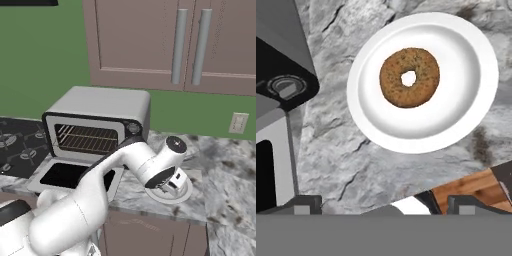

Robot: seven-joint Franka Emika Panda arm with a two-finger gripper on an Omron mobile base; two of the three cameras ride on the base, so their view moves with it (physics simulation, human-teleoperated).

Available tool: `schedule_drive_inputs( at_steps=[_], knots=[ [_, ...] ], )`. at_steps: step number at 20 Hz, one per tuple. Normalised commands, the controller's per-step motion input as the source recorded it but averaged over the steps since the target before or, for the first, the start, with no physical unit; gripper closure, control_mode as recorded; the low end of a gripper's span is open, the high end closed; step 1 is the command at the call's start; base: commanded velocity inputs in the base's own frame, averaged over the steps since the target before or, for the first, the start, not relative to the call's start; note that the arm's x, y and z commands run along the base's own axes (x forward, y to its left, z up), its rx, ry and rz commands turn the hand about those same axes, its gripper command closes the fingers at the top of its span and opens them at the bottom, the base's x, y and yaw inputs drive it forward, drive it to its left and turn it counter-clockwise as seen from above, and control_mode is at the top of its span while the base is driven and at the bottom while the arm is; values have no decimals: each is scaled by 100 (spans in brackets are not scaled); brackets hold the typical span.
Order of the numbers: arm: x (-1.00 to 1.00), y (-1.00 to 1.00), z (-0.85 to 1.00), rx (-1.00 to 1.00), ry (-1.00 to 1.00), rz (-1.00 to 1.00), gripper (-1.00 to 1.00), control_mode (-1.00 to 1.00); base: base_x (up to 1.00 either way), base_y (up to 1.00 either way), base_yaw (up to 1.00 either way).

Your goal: Pick up the bagel from the plate, place it on the toaster oven rack, close the door, and set the timer.

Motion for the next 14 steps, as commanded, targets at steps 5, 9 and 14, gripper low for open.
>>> schedule_drive_inputs(
  at_steps=[5,9,14],
  knots=[
    [38,-27,-20,5,0,0,-100,-100,0,0,0],
    [32,-14,-32,6,0,0,-100,-100,0,0,0],
    [29,-6,-29,7,1,1,-100,-100,0,0,0]
  ],
)
